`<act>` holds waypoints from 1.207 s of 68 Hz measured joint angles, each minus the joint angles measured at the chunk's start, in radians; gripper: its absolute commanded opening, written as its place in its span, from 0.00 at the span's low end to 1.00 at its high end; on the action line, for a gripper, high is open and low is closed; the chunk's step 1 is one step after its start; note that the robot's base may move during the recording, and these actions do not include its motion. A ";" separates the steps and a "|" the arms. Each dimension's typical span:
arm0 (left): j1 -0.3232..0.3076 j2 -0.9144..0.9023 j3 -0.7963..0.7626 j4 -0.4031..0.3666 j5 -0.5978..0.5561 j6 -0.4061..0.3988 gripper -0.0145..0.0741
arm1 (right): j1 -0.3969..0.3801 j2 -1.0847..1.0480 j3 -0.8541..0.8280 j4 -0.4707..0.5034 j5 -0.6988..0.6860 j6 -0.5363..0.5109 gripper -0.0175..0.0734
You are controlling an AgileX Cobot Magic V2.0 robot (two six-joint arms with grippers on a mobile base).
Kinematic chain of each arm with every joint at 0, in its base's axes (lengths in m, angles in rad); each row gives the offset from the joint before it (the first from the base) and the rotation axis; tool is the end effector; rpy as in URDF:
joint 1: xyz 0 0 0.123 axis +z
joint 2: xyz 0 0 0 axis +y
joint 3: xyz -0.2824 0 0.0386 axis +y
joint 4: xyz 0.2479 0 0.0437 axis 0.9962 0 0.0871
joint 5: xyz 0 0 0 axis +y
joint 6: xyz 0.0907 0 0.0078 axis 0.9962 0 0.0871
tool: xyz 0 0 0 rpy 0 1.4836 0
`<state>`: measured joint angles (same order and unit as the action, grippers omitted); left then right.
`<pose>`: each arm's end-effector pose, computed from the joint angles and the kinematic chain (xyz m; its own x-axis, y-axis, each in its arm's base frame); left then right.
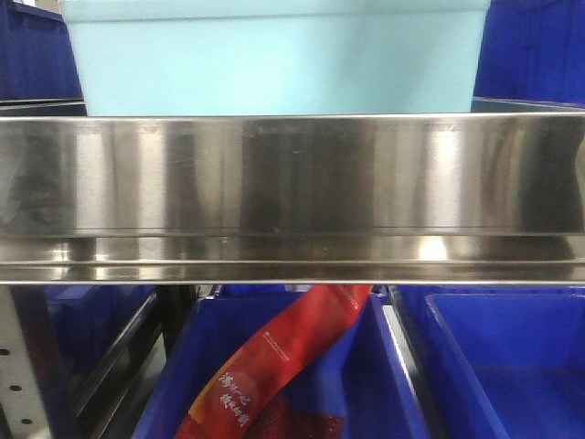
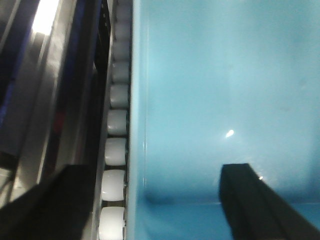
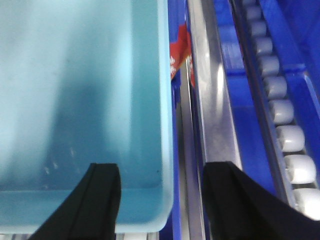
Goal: Move two blue bins to right shelf middle
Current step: 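Lower the bins onto the shelf and open both grippers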
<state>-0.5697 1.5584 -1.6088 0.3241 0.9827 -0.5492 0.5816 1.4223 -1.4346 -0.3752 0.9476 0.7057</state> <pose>0.2995 -0.1632 0.3977 -0.7065 0.0439 -0.7063 0.1239 0.9903 -0.0624 0.2684 0.1440 0.3915 -0.7019 0.0659 -0.7092 -0.0335 0.9916 0.1252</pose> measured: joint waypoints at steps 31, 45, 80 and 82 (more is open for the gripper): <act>-0.018 -0.164 0.110 -0.028 -0.103 0.016 0.05 | 0.000 -0.175 0.087 -0.003 -0.108 -0.113 0.01; -0.018 -0.343 0.407 -0.047 -0.382 0.016 0.05 | 0.000 -0.363 0.357 -0.048 -0.409 -0.117 0.01; -0.018 -0.839 0.935 -0.029 -0.834 0.022 0.05 | 0.000 -0.851 0.744 -0.123 -0.556 -0.119 0.01; -0.018 -0.860 0.935 -0.024 -0.832 0.022 0.05 | 0.000 -0.868 0.744 -0.125 -0.556 -0.119 0.01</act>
<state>-0.5874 0.6987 -0.6740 0.2996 0.1503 -0.5272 0.5816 0.5540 -0.6905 -0.4998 0.3921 0.5868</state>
